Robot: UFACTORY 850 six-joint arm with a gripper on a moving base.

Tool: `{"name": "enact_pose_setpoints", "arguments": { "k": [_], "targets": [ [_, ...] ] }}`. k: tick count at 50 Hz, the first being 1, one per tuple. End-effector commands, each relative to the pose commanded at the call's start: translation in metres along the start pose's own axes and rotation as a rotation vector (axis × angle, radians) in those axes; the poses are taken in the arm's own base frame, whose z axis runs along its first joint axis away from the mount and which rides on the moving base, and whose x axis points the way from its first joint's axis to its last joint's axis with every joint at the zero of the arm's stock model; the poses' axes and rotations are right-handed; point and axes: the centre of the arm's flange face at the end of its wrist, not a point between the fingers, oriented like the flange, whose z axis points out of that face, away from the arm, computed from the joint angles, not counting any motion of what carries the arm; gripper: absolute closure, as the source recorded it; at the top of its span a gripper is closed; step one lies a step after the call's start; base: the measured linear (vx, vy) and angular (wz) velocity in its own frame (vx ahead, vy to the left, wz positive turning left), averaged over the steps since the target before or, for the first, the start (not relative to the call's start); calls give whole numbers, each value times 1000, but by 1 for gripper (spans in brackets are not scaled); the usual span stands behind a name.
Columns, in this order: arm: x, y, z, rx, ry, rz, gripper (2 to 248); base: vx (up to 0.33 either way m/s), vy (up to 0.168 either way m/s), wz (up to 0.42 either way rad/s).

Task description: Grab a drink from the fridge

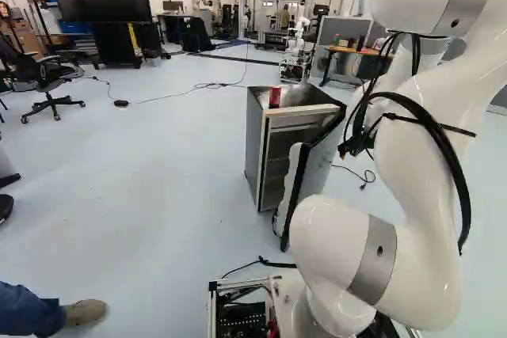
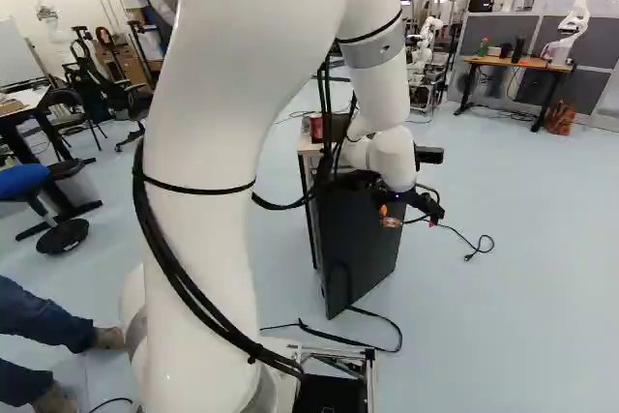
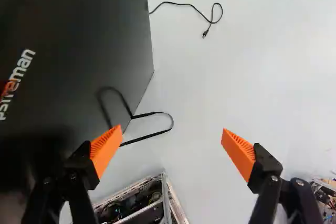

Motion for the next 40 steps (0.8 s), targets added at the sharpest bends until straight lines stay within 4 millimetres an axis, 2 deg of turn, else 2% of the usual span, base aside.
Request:
{"name": "enact_pose_setpoints", "arguments": {
  "k": [40],
  "targets": [
    [-19,-60,-27,58,143,-90,3,0,0,0]
  ]
}}
